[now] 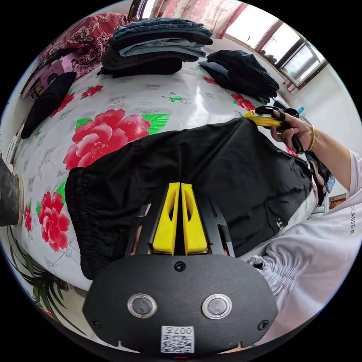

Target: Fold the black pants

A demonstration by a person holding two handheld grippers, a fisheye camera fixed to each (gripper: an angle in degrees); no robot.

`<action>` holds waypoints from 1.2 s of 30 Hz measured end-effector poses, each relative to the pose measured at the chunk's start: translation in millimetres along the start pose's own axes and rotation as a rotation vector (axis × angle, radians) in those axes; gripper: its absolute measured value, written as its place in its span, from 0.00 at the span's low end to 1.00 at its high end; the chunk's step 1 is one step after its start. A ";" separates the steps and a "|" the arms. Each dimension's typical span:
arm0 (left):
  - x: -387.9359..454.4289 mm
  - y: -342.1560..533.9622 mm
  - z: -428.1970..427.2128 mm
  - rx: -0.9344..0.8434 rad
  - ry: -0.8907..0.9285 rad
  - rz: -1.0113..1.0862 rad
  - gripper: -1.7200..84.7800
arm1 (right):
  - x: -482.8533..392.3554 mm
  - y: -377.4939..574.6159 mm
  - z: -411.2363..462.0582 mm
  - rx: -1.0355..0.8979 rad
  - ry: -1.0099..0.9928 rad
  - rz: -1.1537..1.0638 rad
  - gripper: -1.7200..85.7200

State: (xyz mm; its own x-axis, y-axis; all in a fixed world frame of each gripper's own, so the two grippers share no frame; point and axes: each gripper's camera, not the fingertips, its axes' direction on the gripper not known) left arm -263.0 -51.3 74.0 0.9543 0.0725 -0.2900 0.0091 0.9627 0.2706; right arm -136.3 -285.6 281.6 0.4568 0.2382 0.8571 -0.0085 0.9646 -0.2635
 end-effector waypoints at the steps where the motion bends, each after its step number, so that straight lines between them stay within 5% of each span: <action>1: -0.6 0.9 0.8 -0.001 -0.001 -0.001 0.01 | -3.6 3.5 -12.3 0.042 0.044 -0.017 0.02; 11: 36.9 -16.2 -27.5 0.089 0.035 0.135 0.06 | -12.7 150.8 -94.6 0.365 0.292 -0.189 0.07; 19: 137.8 -97.0 14.6 0.086 0.091 0.478 0.10 | 25.6 340.7 -258.1 0.895 0.926 0.197 0.12; 23: 164.0 -124.3 66.6 -0.055 -0.032 0.515 0.09 | 35.0 367.0 -299.5 0.898 1.101 0.278 0.13; 27: 167.7 -138.8 83.3 -0.114 -0.063 0.458 0.03 | 66.9 370.4 -317.1 0.783 1.065 0.347 0.10; 36: 161.3 -136.4 46.8 -0.038 -0.070 0.372 0.01 | 0.7 419.3 -320.8 0.964 1.227 0.067 0.03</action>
State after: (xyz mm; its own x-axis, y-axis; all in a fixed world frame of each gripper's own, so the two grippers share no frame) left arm -96.3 -183.1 33.2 0.9082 0.4025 -0.1146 -0.3521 0.8828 0.3109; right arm 145.8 82.7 29.7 0.8475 0.5114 -0.1423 -0.3845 0.7762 0.4996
